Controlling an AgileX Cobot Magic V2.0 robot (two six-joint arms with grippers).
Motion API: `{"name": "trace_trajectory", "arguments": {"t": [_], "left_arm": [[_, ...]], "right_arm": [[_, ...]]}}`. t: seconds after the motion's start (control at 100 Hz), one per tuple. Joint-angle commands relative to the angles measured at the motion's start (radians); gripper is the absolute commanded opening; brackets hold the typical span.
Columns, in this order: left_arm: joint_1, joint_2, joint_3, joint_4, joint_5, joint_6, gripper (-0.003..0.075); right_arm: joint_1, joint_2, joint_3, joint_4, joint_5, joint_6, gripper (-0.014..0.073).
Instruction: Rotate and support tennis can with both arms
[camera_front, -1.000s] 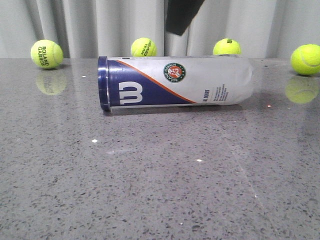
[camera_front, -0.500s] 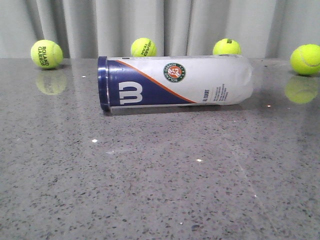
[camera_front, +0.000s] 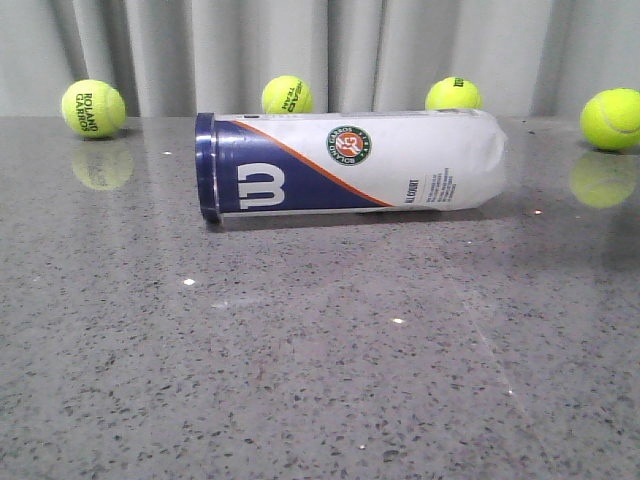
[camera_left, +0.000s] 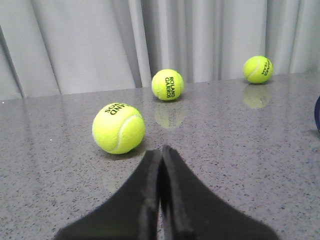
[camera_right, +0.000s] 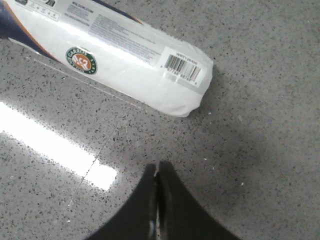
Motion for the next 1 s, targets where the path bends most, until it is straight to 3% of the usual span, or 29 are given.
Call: {"name": "trace_trajectory", "arguments": {"t": [0.0, 0.63, 0.99], "left_arm": [[0.006, -0.033, 0.044, -0.007, -0.074, -0.004, -0.0020], [0.006, -0.033, 0.044, -0.007, -0.074, -0.004, -0.0020], [0.006, -0.033, 0.044, -0.007, -0.074, -0.004, -0.0020]], "right_arm": [[-0.005, -0.091, 0.036, -0.014, -0.089, 0.012, -0.0067], [-0.005, -0.658, 0.643, -0.014, -0.589, 0.015, -0.0067], [-0.005, -0.965, 0.886, -0.014, -0.705, 0.015, -0.0067]]}}
